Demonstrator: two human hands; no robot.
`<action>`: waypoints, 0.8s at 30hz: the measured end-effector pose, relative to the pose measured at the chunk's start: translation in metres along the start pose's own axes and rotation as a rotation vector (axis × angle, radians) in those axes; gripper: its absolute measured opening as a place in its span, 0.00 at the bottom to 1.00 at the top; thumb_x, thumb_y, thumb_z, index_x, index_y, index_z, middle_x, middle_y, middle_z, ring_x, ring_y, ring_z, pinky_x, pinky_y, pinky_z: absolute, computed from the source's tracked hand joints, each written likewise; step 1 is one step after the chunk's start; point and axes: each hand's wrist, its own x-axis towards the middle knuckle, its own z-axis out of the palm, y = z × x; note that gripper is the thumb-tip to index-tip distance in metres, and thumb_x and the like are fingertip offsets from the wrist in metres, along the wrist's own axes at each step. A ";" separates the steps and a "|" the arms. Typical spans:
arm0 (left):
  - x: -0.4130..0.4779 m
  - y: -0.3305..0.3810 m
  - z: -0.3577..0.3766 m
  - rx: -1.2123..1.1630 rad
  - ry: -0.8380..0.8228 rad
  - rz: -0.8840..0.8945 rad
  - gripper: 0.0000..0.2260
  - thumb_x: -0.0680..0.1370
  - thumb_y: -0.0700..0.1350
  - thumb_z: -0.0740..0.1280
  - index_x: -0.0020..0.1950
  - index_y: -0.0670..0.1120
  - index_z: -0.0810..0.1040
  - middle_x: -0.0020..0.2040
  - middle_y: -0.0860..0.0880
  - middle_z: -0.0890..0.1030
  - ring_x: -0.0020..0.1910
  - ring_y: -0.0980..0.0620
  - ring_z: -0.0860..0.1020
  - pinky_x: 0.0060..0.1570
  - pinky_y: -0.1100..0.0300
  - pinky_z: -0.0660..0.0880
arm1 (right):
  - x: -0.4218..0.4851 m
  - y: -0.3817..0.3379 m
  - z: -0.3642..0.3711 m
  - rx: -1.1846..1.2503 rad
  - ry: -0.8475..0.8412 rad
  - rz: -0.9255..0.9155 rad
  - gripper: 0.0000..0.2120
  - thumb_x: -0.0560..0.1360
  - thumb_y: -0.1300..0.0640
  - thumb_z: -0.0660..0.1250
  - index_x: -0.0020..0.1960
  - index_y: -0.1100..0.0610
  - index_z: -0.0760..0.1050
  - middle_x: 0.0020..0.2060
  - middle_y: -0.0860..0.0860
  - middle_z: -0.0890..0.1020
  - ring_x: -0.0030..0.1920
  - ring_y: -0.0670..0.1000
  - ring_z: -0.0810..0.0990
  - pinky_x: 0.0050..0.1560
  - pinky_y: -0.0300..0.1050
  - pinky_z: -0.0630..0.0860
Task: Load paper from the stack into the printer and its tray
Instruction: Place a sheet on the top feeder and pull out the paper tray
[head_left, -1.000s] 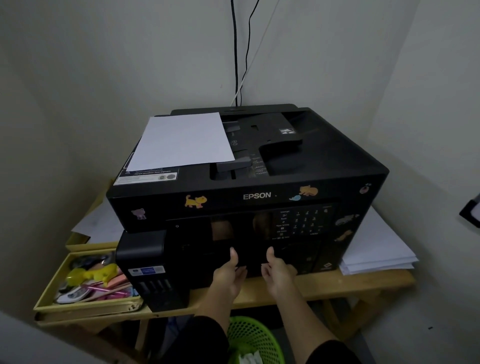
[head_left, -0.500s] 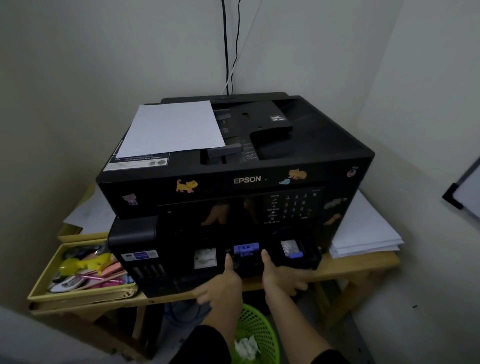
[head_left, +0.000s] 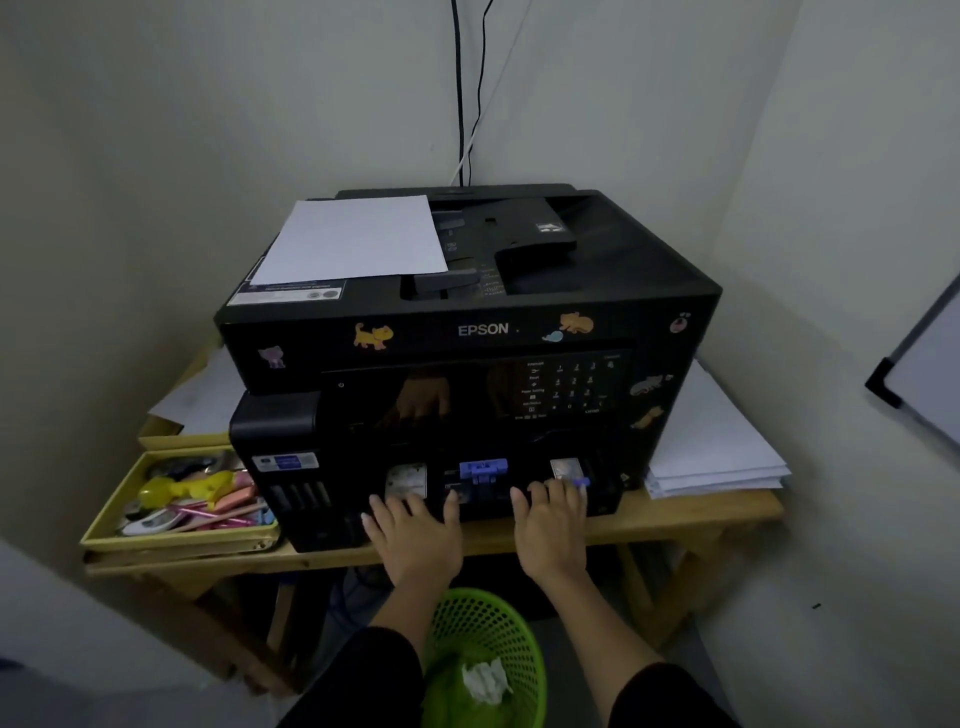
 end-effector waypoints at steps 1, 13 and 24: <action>-0.003 -0.003 -0.001 0.027 0.004 0.022 0.32 0.80 0.63 0.44 0.77 0.43 0.58 0.78 0.42 0.54 0.78 0.43 0.45 0.77 0.46 0.41 | -0.004 0.003 -0.002 -0.021 -0.058 -0.019 0.44 0.71 0.38 0.28 0.62 0.57 0.75 0.61 0.54 0.76 0.69 0.56 0.68 0.75 0.54 0.57; -0.060 -0.060 -0.005 0.345 -0.005 0.360 0.28 0.78 0.65 0.48 0.66 0.46 0.68 0.66 0.47 0.70 0.65 0.47 0.67 0.67 0.54 0.62 | -0.083 0.015 -0.024 -0.076 -0.094 0.010 0.51 0.70 0.26 0.31 0.49 0.60 0.82 0.48 0.55 0.83 0.58 0.60 0.76 0.64 0.58 0.71; -0.080 -0.069 -0.041 0.253 -0.457 0.468 0.21 0.69 0.55 0.74 0.49 0.38 0.81 0.38 0.48 0.75 0.41 0.50 0.74 0.41 0.57 0.73 | -0.125 0.018 -0.050 -0.152 -0.189 0.140 0.29 0.77 0.37 0.54 0.56 0.60 0.78 0.61 0.55 0.77 0.67 0.57 0.67 0.70 0.55 0.59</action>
